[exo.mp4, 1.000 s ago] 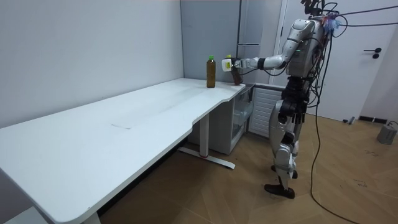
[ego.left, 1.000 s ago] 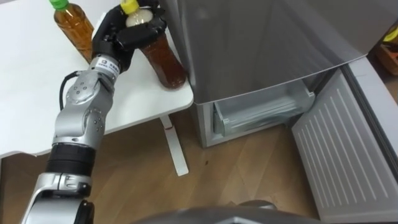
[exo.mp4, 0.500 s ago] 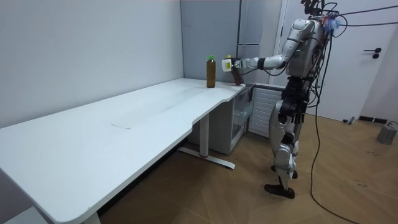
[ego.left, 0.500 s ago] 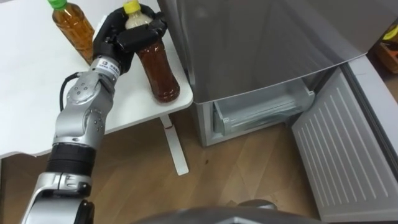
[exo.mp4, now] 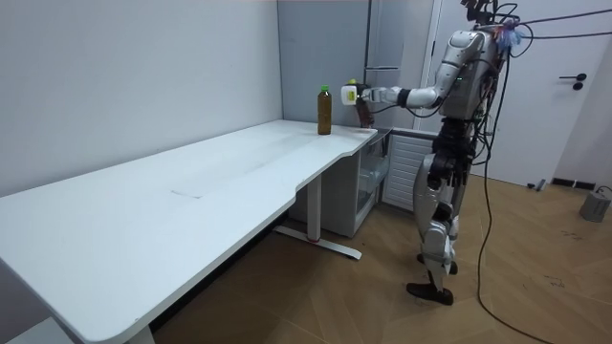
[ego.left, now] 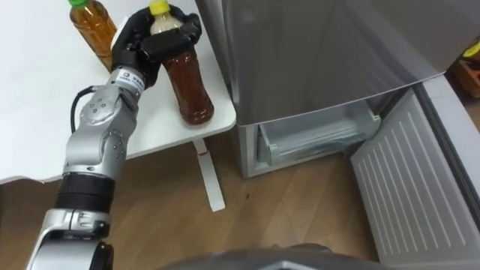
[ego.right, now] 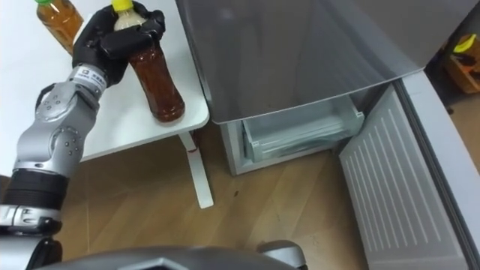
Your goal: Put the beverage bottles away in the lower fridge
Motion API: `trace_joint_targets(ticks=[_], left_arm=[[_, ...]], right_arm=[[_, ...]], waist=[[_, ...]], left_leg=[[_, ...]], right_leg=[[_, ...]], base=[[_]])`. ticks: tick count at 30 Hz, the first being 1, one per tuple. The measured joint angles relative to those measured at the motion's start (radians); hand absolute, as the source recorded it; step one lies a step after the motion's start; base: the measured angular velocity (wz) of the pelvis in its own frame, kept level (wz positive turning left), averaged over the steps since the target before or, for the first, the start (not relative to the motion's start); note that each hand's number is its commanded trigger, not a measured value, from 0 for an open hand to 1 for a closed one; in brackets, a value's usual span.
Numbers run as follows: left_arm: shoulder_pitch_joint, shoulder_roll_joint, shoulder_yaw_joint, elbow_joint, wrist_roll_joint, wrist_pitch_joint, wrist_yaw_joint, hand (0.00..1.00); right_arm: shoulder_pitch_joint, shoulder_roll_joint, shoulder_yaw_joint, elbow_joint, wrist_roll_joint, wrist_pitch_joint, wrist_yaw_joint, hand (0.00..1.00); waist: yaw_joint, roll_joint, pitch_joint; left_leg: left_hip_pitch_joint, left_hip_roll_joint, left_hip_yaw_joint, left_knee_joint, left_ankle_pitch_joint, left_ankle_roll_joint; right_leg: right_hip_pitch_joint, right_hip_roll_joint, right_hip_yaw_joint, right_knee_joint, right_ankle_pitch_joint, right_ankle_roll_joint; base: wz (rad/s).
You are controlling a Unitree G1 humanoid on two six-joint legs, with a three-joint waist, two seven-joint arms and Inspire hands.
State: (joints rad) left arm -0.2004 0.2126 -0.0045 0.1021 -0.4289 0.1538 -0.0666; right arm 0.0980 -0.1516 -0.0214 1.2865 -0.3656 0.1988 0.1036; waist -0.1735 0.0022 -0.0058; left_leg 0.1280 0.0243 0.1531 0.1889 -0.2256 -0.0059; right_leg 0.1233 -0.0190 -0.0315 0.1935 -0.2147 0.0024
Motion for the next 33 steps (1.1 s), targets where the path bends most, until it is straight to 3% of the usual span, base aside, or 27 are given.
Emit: trace_joint_targets(ticks=[6, 11, 14, 21, 28, 33], left_arm=[[0.044, -0.007, -0.001, -0.152, -0.004, 0.0, 0.0, 1.0], [0.147, -0.043, -0.001, -0.257, -0.005, -0.001, -0.002, 1.0], [0.197, -0.048, -0.007, -0.278, -0.032, -0.001, -0.006, 1.0], [0.24, -0.047, -0.023, -0.32, -0.051, 0.0, -0.007, 1.0], [0.248, -0.037, -0.082, -0.322, -0.092, -0.004, -0.008, 1.0], [0.277, -0.038, -0.117, -0.322, -0.091, -0.01, -0.008, 1.0]], right_arm=[[-0.007, 0.002, 0.005, -0.001, 0.003, -0.007, -0.034, 0.0], [-0.012, 0.002, 0.009, 0.002, 0.003, -0.017, -0.059, 0.0], [-0.023, 0.003, 0.009, 0.0, 0.005, -0.024, -0.068, 0.0], [-0.049, 0.003, 0.01, 0.001, 0.07, -0.028, -0.105, 0.0], [-0.08, 0.001, 0.052, -0.008, 0.181, -0.093, -0.133, 0.0], [-0.076, -0.001, 0.08, -0.046, 0.215, -0.106, -0.156, 0.0]], waist=[[0.035, -0.007, 0.0048], [0.048, -0.008, 0.0076], [0.062, -0.01, 0.0078], [0.079, -0.018, 0.006], [0.101, -0.018, 0.0067], [0.124, -0.016, 0.0081]], left_leg=[[0.005, -0.001, -0.013, 0.001, 0.0, 0.0], [-0.002, -0.003, -0.027, 0.009, 0.0, 0.0], [-0.019, -0.005, -0.036, 0.017, 0.0, 0.0], [-0.061, -0.012, -0.074, 0.036, 0.003, 0.003], [-0.067, -0.016, -0.114, 0.036, 0.004, 0.002], [-0.07, -0.016, -0.115, 0.037, 0.004, 0.002]], right_leg=[[0.014, -0.001, -0.014, -0.006, 0.0, 0.0], [0.019, -0.005, -0.036, -0.01, 0.0, 0.0], [0.008, -0.009, -0.049, -0.01, -0.001, 0.001], [-0.002, -0.014, -0.084, -0.009, -0.001, 0.001], [0.009, -0.016, -0.126, -0.01, 0.0, 0.001], [0.006, -0.018, -0.135, -0.009, 0.0, 0.001]], base=[[0.07], [0.11], [0.11], [0.18], [0.15], [0.01]])
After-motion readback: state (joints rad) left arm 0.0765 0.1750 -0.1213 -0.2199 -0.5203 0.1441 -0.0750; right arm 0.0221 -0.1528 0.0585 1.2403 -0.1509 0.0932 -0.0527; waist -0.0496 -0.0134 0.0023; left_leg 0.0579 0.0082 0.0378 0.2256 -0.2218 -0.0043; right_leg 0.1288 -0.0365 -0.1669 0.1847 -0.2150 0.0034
